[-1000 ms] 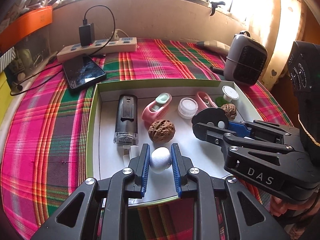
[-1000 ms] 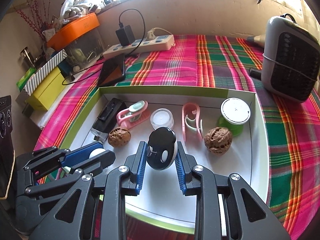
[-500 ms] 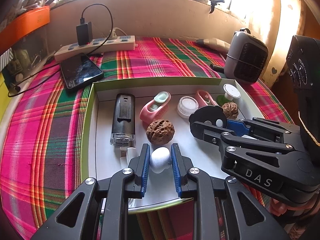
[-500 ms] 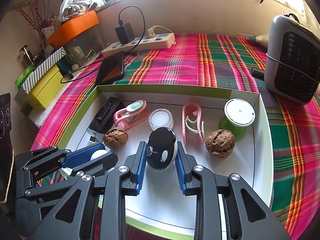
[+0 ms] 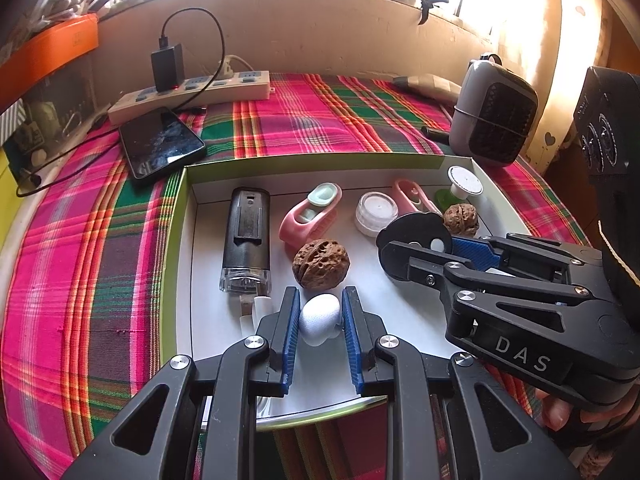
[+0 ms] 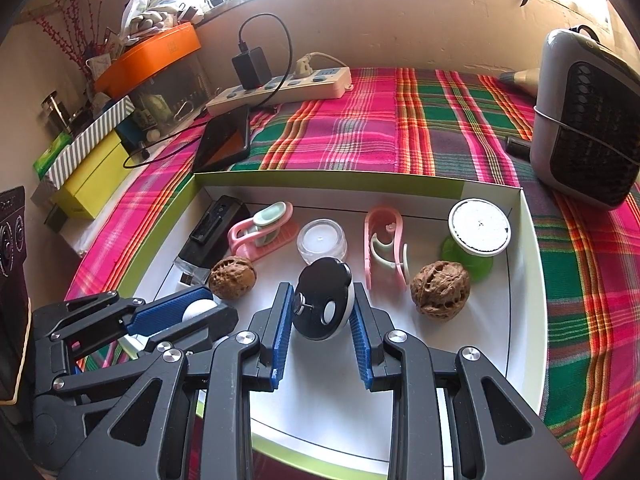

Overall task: Organize objects
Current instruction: 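Lower and open both tools to release the knob and remote into the box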

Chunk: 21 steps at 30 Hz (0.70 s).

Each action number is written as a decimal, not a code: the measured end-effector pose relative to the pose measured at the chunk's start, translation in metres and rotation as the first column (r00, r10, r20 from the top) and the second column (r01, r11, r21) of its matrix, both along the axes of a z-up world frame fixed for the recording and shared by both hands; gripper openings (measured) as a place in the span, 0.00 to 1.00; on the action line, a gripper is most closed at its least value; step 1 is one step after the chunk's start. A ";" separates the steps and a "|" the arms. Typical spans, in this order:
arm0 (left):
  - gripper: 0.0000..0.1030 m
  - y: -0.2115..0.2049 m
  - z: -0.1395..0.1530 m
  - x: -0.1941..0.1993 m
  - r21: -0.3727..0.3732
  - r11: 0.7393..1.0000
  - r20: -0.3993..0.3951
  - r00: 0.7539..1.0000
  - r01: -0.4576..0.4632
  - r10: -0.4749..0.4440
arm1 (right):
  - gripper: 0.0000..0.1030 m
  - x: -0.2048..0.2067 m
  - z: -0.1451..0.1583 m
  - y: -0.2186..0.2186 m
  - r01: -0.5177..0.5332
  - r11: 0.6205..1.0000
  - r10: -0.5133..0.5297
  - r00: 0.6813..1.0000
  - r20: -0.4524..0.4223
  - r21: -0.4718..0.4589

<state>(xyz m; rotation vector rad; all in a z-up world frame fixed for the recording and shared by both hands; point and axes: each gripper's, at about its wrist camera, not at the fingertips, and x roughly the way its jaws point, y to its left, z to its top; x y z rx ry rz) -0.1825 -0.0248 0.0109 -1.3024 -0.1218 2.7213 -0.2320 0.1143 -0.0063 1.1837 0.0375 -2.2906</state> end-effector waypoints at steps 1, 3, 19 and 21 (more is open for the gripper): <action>0.19 0.000 0.000 0.000 -0.001 1.000 0.001 1.000 0.001 -0.001 | 0.28 0.000 0.000 0.000 0.000 1.000 0.000 1.000 0.001 -0.001; 0.19 0.000 0.000 0.000 0.000 1.000 0.001 1.000 0.000 0.000 | 0.29 0.000 0.000 0.000 0.000 1.000 0.001 1.000 0.003 -0.006; 0.21 -0.002 0.004 0.007 -0.008 1.000 0.005 1.000 -0.014 0.014 | 0.39 0.003 0.004 0.003 0.014 1.000 -0.014 1.000 0.005 -0.027; 0.22 -0.002 0.005 0.009 -0.015 1.000 0.001 1.000 -0.016 0.016 | 0.39 0.005 0.006 0.003 0.014 1.000 -0.014 1.000 0.002 -0.028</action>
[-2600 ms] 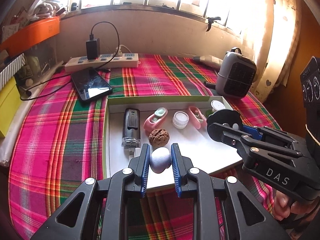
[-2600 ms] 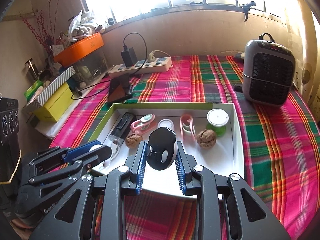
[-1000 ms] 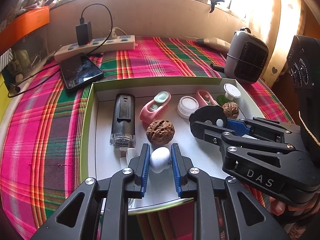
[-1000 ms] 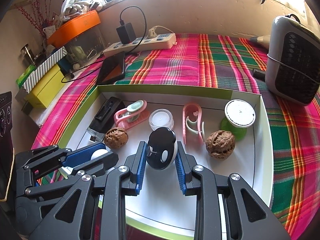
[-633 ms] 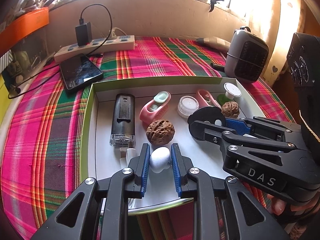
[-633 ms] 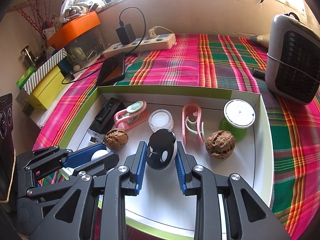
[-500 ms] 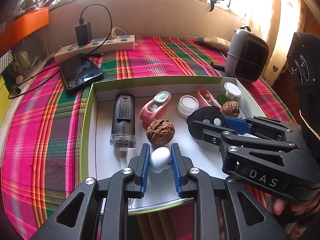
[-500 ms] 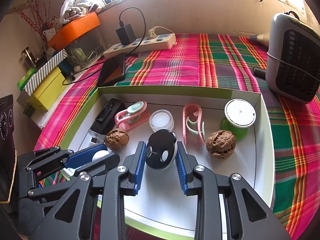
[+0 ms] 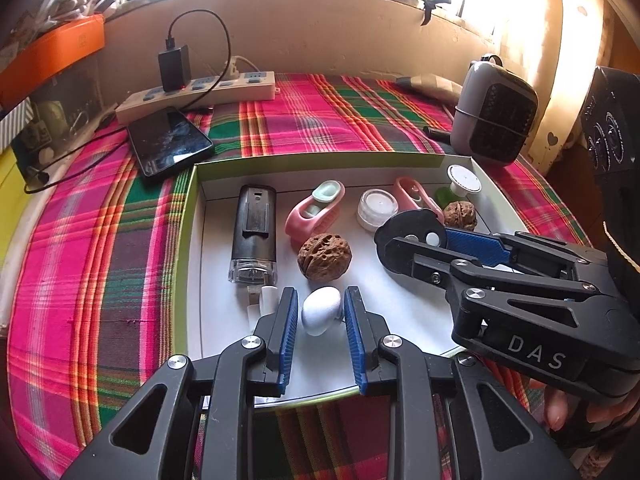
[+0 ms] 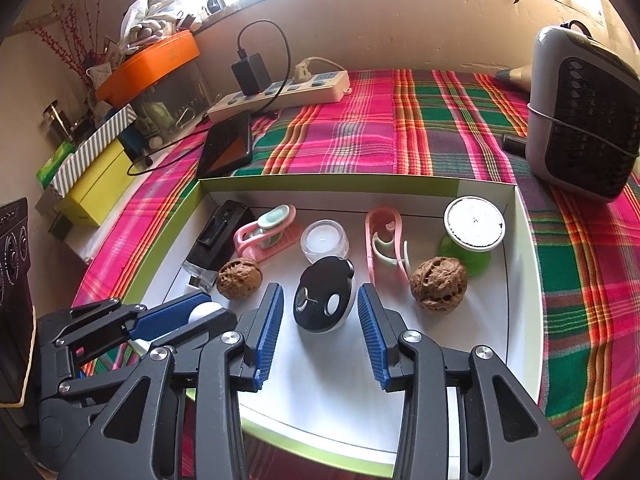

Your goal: Organize objects

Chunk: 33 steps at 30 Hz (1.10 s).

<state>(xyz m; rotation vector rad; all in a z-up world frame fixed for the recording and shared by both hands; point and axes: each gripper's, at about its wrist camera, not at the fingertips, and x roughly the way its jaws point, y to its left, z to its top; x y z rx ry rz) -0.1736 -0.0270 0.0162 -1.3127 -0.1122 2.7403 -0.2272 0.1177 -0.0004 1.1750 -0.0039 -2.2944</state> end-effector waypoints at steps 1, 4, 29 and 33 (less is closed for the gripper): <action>0.22 0.000 0.001 0.001 0.003 1.000 -0.001 1.000 -0.001 0.001 | 0.39 0.001 0.001 0.000 0.001 1.000 -0.001 1.000 -0.002 0.001; 0.25 -0.001 0.005 0.006 0.004 1.000 -0.007 1.000 -0.004 0.004 | 0.39 0.005 0.004 0.001 0.007 1.000 -0.007 1.000 -0.012 0.000; 0.26 -0.004 0.029 0.069 -0.008 0.999 -0.083 0.996 -0.045 0.044 | 0.49 0.070 0.030 0.015 0.086 0.996 -0.083 0.989 -0.120 0.024; 0.26 -0.002 0.026 0.081 -0.020 0.999 -0.081 0.996 -0.040 0.039 | 0.49 0.086 0.027 0.016 0.098 0.994 -0.092 0.988 -0.126 0.045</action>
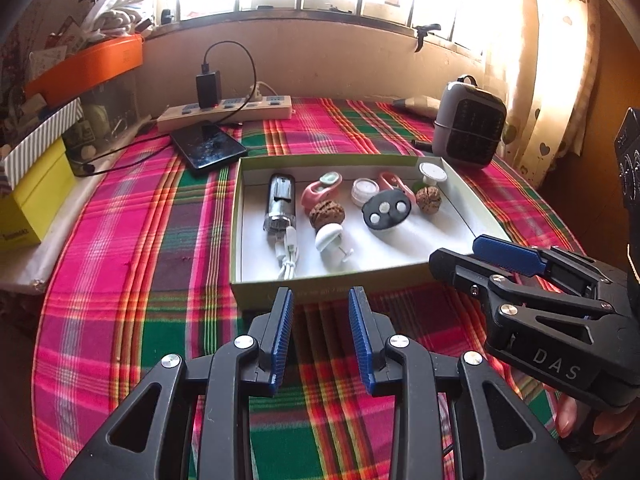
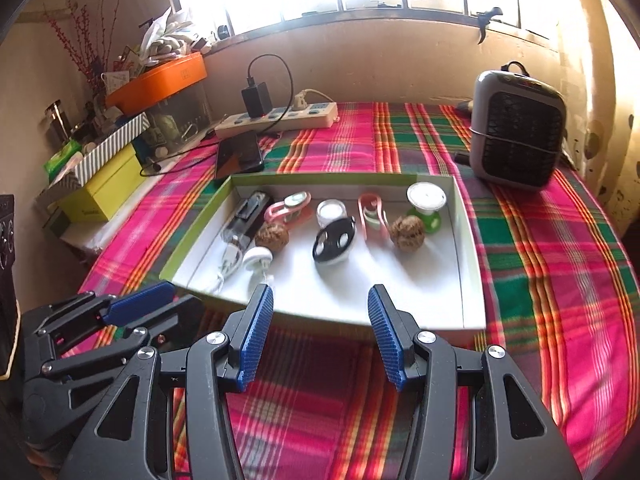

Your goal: Organize objects

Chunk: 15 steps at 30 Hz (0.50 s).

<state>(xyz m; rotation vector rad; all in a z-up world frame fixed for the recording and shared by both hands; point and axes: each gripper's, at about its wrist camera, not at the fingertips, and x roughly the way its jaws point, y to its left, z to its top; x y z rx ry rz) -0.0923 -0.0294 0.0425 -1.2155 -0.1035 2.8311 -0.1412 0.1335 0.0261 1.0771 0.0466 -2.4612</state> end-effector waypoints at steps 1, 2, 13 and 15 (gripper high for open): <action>0.26 0.001 -0.001 0.003 -0.005 1.000 0.001 1.000 0.001 -0.001 | 0.49 0.003 -0.001 0.000 0.003 1.000 -0.003 1.000 0.002 0.005; 0.26 0.001 -0.002 0.006 -0.009 1.000 0.000 1.000 0.003 -0.003 | 0.49 0.007 -0.003 0.001 0.010 1.000 -0.010 1.000 0.002 0.017; 0.26 0.010 -0.025 0.037 -0.030 0.999 0.049 0.999 -0.016 0.018 | 0.49 0.039 -0.022 0.013 0.059 0.995 -0.061 0.998 0.028 0.079; 0.27 0.014 -0.028 0.043 -0.050 0.999 0.046 0.999 -0.018 0.021 | 0.49 0.043 -0.025 0.014 0.062 0.994 -0.065 0.997 0.030 0.091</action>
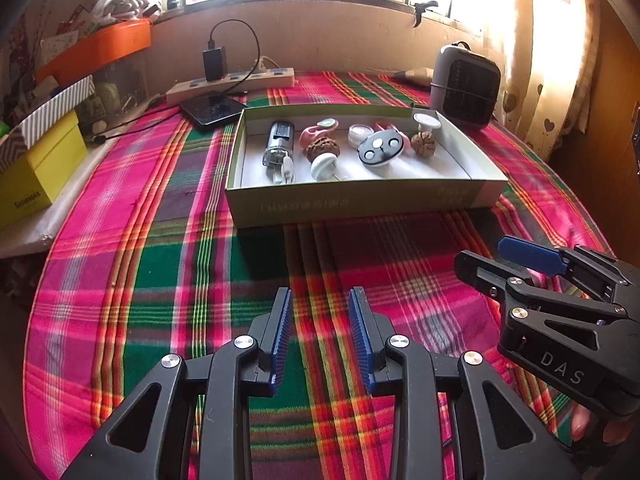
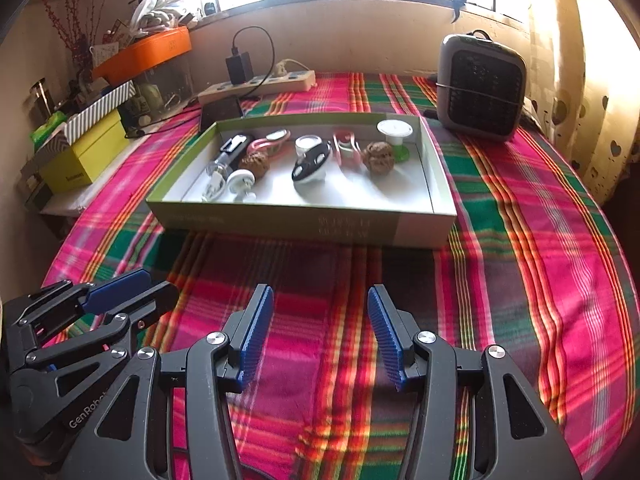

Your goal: Organize objects

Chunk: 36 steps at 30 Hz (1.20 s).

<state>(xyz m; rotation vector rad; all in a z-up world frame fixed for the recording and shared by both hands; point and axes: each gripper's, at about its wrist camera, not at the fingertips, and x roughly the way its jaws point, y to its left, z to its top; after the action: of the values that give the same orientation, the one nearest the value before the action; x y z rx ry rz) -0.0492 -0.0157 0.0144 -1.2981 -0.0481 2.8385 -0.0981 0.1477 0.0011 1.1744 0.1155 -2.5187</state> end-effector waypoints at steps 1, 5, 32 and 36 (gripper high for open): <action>0.27 0.001 -0.001 0.001 -0.003 1.000 0.001 1.000 0.001 -0.001 | 0.49 0.002 -0.001 0.001 0.001 1.000 -0.001 1.000 0.002 0.003; 0.27 0.005 -0.004 0.006 -0.002 1.000 0.011 1.000 0.003 -0.003 | 0.49 0.010 -0.005 0.005 0.010 1.000 -0.010 1.000 0.004 0.006; 0.28 0.023 -0.010 0.029 -0.029 0.996 -0.032 0.996 -0.082 0.081 | 0.50 0.037 -0.015 0.023 0.053 0.997 -0.051 0.998 -0.038 0.059; 0.28 0.026 -0.010 0.031 -0.032 0.995 -0.041 0.995 -0.094 0.092 | 0.50 0.036 -0.014 0.022 0.055 0.997 -0.052 0.998 -0.040 0.062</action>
<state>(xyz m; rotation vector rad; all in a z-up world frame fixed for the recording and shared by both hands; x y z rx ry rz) -0.0178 0.0099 0.0039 -1.2786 -0.0614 2.9546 -0.0616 0.1697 -0.0132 1.1677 0.1765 -2.6030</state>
